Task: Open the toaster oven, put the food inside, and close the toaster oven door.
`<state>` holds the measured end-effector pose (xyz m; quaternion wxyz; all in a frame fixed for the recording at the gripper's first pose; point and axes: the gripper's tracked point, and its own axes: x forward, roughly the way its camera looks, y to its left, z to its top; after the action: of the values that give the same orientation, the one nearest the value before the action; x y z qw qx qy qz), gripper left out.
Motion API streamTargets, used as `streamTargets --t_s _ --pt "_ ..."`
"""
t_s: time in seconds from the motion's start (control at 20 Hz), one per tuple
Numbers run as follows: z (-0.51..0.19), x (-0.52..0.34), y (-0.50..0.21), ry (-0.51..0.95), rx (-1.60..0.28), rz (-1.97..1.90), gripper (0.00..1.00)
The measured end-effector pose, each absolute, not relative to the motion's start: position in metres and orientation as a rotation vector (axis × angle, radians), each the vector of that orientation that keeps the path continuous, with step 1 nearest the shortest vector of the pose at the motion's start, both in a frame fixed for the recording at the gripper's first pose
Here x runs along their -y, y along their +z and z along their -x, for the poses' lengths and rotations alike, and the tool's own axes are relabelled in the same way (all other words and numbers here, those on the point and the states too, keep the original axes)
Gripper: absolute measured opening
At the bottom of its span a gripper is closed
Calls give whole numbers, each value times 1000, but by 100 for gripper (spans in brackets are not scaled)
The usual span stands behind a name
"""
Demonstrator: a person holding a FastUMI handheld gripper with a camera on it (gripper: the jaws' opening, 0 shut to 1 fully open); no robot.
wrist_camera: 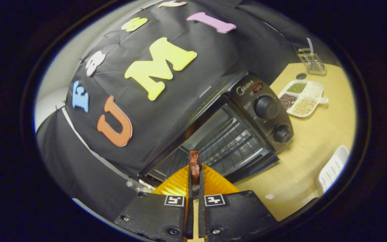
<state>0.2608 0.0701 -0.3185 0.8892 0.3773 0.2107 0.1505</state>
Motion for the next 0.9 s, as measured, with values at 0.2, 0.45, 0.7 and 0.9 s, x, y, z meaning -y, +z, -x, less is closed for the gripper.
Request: streamTargets --t_s 0.2,0.45,0.7,0.9 --pt "-297 -72 -335 282 -422 -822 9" --pt "-308 -74 -357 262 -448 -816 9" --pt "-315 -65 -369 217 -451 -673 12" --pt "-308 -50 -367 119 -418 -385 25"
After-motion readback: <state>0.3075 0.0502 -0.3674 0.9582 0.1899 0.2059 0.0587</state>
